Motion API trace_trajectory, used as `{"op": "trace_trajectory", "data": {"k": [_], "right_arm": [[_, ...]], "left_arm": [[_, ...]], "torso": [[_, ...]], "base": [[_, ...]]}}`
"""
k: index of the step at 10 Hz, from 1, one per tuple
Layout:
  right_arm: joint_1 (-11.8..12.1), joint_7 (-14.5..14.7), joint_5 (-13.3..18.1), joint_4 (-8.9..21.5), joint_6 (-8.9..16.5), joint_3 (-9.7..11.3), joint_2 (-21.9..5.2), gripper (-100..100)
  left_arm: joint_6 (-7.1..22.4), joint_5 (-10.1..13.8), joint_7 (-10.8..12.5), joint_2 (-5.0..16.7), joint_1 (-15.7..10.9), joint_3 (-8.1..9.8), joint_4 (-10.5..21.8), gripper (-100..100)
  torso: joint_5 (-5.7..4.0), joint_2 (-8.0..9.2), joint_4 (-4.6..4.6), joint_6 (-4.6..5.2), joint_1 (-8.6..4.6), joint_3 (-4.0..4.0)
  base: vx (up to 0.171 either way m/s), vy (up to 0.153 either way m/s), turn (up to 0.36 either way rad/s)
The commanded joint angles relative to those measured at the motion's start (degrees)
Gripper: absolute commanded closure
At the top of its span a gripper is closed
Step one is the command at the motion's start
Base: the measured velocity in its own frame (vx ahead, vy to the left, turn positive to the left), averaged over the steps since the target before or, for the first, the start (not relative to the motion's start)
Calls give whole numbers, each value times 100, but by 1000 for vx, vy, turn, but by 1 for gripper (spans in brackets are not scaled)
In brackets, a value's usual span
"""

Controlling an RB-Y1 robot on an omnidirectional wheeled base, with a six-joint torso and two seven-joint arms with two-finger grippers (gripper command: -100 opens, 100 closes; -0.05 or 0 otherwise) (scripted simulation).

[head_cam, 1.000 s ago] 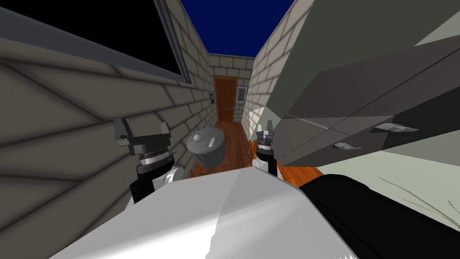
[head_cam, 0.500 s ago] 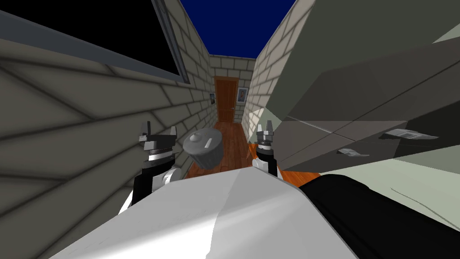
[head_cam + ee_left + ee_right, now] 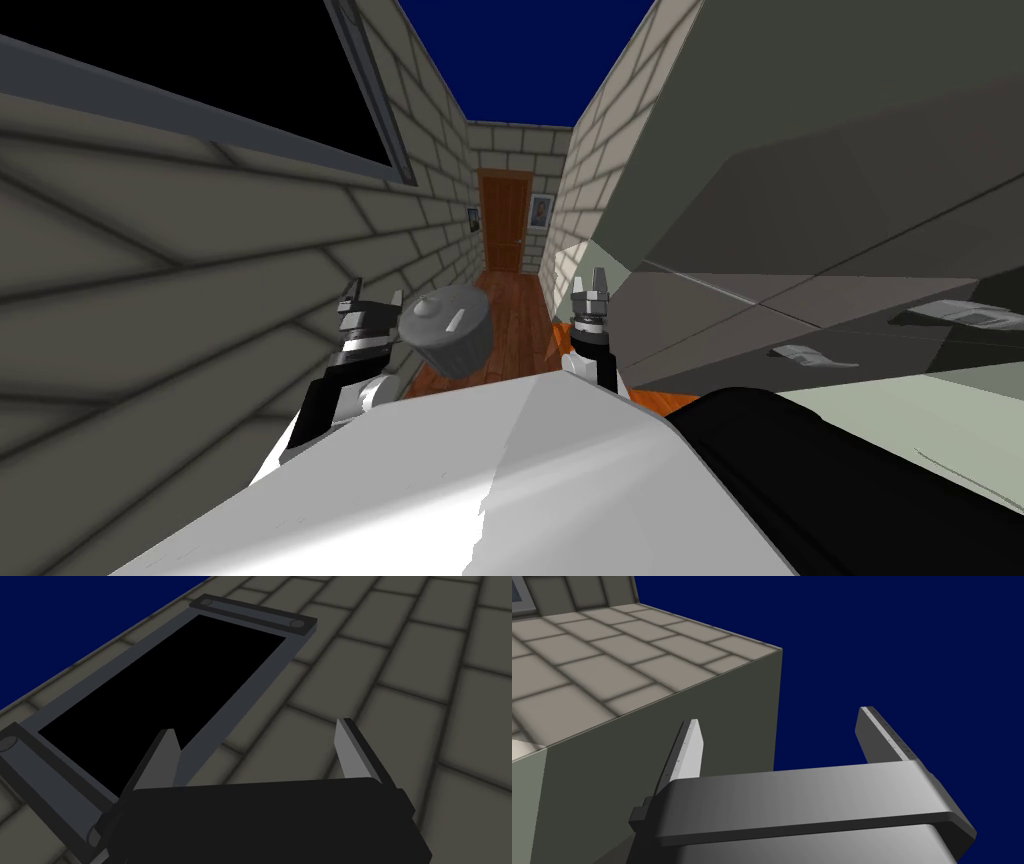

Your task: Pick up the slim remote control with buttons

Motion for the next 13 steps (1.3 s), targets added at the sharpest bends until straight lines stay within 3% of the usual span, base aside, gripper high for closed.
{"op": "trace_trajectory", "data": {"k": [1, 4, 5, 7, 12, 13], "right_arm": [[0, 0, 0, 0, 0, 0, 0, 0], [1, 0, 0, 0, 0, 0, 0, 0], [0, 0, 0, 0, 0, 0, 0, 0], [0, 0, 0, 0, 0, 0, 0, 0], [0, 0, 0, 0, 0, 0, 0, 0], [0, 0, 0, 0, 0, 0, 0, 0]], "left_arm": [[286, 169, 52, 141, -32, 33, 176, -100], [732, 331, 109, 270, -59, 79, 337, -100], [900, 497, 169, 398, -86, 128, 503, -100], [1067, 497, 169, 398, -86, 128, 503, -100], [1959, 1007, 371, 767, -163, 293, 1032, -100], [2114, 1007, 371, 767, -163, 293, 1032, -100]], "torso": [[0, 0, 0, 0, 0, 0], [-1, -7, -1, -1, -12, -3], [-2, -5, -1, 1, -9, -3], [-2, 2, 1, 1, -5, 1], [-2, -15, -3, 1, -6, -9], [-2, -12, -3, -1, -9, -7]], "base": [[58, -154, 103], [54, -163, 68], [33, -193, 76], [27, -108, 28], [65, -149, 78], [61, -162, 48]]}}
